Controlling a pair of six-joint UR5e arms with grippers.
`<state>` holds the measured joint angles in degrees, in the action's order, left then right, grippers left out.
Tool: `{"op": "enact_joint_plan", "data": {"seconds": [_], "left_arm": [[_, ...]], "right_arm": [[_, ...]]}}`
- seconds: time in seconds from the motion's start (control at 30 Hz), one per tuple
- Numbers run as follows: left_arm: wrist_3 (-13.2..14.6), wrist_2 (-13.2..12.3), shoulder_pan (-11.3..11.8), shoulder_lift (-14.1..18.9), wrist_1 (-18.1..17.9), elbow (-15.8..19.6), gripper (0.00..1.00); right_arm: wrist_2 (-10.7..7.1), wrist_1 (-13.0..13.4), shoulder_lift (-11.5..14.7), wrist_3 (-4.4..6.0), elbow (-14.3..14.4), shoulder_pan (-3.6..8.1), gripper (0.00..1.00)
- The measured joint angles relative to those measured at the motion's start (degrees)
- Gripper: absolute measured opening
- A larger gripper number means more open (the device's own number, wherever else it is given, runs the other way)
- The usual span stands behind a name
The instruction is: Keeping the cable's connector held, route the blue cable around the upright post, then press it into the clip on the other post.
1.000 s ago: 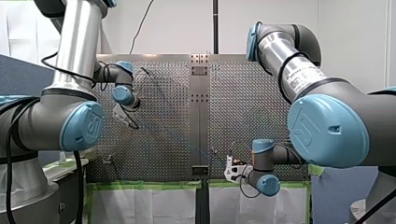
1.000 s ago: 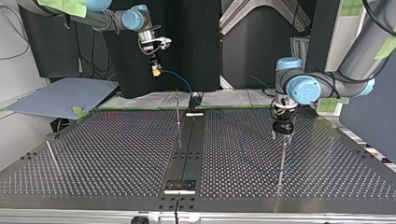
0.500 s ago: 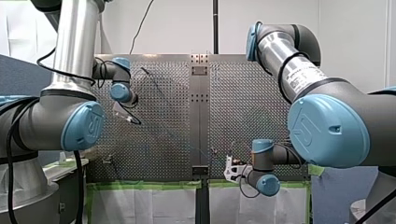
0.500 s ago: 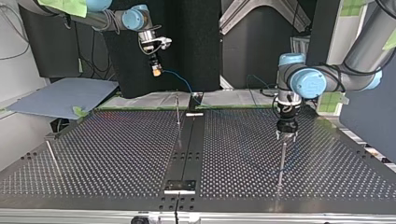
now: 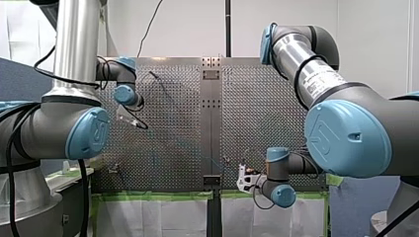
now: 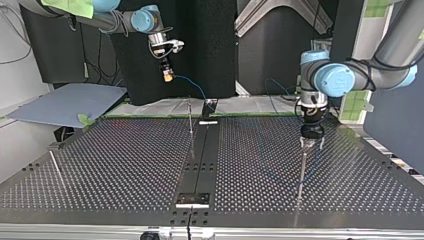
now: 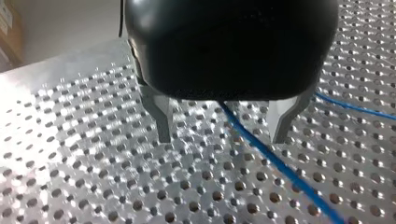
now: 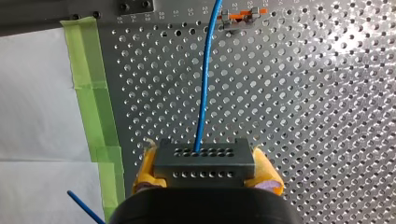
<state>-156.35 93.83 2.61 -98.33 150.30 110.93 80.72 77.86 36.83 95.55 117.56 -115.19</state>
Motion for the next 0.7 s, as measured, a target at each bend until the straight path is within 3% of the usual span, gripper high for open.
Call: {"op": "enact_joint_plan", "data": {"seconds": [0.33,0.7], "left_arm": [[4.6,-0.2,-0.3,2.3,3.7,0.3,1.0],[5.4,-1.6,-0.8,7.5,4.3,3.6,1.0]], "right_arm": [[-0.01,0.1,0.0,0.08,0.0,0.0,0.0],[0.01,0.1,0.0,0.11,0.0,0.0,0.0]]}}
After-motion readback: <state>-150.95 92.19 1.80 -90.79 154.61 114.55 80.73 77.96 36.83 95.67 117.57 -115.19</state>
